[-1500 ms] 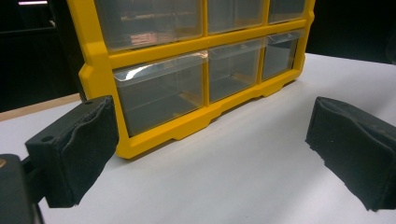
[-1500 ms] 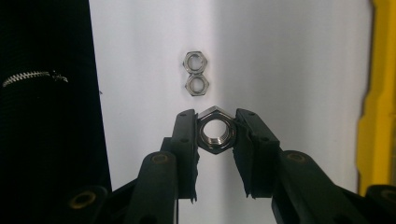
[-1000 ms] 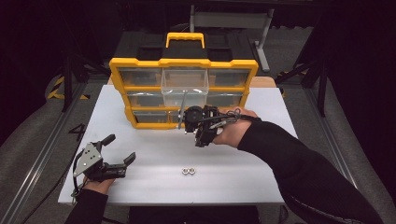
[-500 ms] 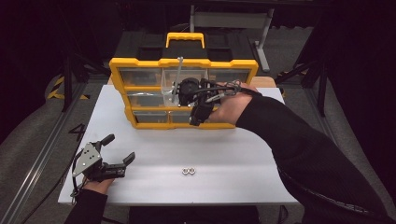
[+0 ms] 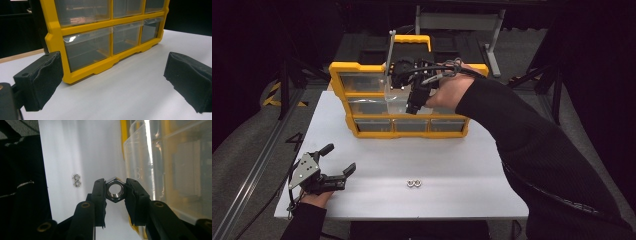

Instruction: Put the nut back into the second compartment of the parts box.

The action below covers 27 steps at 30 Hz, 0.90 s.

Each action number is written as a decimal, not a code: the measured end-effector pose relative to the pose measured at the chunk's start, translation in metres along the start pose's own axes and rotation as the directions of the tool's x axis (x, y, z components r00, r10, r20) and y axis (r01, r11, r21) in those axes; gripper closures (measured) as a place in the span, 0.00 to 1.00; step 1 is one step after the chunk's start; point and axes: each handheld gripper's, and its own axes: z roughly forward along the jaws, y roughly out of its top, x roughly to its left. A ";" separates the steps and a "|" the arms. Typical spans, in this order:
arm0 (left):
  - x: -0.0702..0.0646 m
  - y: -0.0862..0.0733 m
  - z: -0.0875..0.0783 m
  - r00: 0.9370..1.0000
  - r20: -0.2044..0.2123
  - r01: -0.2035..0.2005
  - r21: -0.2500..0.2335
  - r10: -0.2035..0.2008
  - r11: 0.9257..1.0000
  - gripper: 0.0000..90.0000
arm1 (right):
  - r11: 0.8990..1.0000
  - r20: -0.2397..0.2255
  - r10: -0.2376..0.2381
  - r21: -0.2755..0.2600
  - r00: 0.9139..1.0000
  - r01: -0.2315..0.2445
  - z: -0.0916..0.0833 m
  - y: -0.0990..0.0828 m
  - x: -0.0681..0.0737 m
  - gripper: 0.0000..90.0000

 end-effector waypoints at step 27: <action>0.002 0.000 -0.002 1.000 -0.003 0.002 0.003 -0.002 1.000 0.03 | 0.994 0.045 0.092 -0.059 0.995 -0.089 -0.002 0.032 -0.057 0.78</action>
